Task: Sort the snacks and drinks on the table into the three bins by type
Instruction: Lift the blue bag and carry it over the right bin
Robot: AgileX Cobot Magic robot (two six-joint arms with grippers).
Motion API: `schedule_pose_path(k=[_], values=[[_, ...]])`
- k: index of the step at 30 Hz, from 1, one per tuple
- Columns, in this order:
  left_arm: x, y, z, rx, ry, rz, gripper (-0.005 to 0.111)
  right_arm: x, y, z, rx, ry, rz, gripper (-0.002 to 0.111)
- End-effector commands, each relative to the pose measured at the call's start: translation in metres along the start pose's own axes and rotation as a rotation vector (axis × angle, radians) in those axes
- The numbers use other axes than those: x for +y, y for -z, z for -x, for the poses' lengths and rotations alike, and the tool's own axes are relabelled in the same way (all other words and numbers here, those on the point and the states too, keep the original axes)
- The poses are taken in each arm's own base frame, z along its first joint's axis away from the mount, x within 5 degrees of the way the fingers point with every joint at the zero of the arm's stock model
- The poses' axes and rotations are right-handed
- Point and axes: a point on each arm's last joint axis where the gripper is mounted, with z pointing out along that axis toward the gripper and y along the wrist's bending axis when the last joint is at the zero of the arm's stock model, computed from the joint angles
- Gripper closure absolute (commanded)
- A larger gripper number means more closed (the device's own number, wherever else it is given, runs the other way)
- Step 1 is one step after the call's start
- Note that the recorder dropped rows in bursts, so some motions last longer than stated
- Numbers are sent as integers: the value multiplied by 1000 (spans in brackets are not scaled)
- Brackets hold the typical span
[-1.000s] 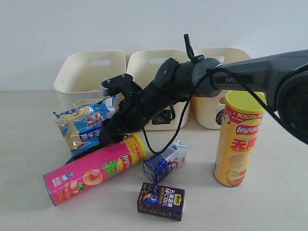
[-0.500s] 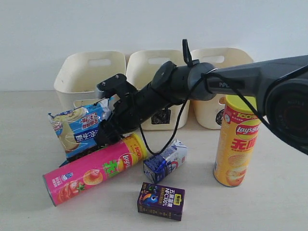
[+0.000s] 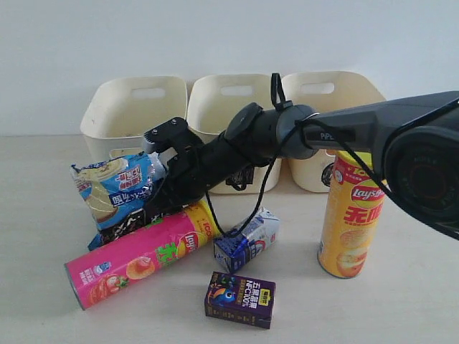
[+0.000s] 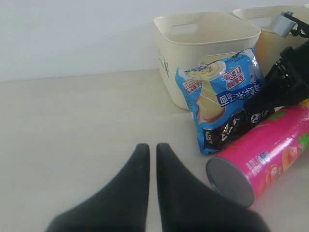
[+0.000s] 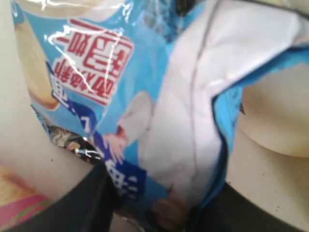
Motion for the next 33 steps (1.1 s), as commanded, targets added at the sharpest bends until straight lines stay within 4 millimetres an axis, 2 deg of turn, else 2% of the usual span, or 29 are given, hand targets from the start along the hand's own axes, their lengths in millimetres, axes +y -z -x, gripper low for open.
schedule_pose_path(k=[1,5,16,24,33], values=[[0,1,1,-6,8,-2,102,-2,2,2,-7,14,-11,107],[0,1,1,-6,8,-2,102,-1,4,4,-11,24,-13,107],[0,1,1,-6,8,-2,102,15,31,35,-76,94,-13,107],[0,1,1,-6,8,-2,102,29,37,47,-99,152,-5,107],[0,1,1,-6,8,-2,102,41,70,73,-169,141,-18,107]])
